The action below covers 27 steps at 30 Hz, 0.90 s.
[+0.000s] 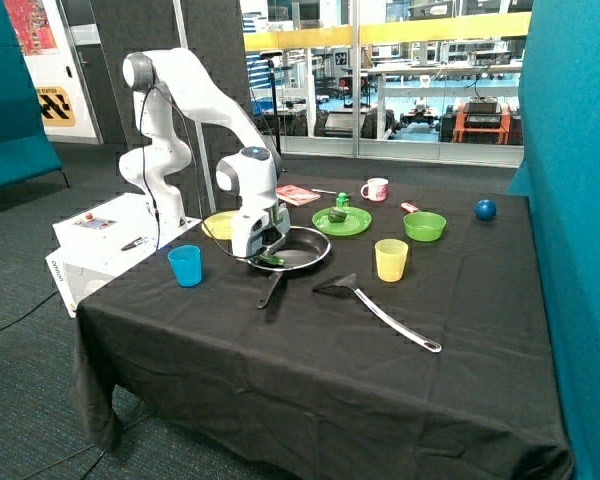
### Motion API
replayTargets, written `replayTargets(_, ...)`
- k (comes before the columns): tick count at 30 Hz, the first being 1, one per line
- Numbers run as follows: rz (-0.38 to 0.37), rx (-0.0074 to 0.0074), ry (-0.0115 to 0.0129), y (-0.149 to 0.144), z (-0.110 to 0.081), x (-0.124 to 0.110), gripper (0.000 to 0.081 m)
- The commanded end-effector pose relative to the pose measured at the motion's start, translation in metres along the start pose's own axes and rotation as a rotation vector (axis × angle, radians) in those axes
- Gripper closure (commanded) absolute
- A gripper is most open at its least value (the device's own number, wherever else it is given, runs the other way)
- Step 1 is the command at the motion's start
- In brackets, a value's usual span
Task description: Serve the vegetables in different plates
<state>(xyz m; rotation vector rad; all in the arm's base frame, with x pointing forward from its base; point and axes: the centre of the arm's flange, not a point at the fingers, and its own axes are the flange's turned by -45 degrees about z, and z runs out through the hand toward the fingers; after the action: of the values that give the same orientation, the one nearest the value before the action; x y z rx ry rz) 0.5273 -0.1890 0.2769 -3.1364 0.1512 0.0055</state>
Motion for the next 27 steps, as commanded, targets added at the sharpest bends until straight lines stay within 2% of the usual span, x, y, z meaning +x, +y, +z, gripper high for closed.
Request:
replayTargets(1, -0.001, -0.0014, 0.0036, -0.002, 0.001, -0.004, 0.0807)
replayTargets(20, -0.012, -0.0014, 0.0036, -0.008, 0.003, -0.005, 0.0808)
replayTargets(27, -0.036, -0.0015, 0.0036, -0.017, -0.014, -0.003, 0.0808)
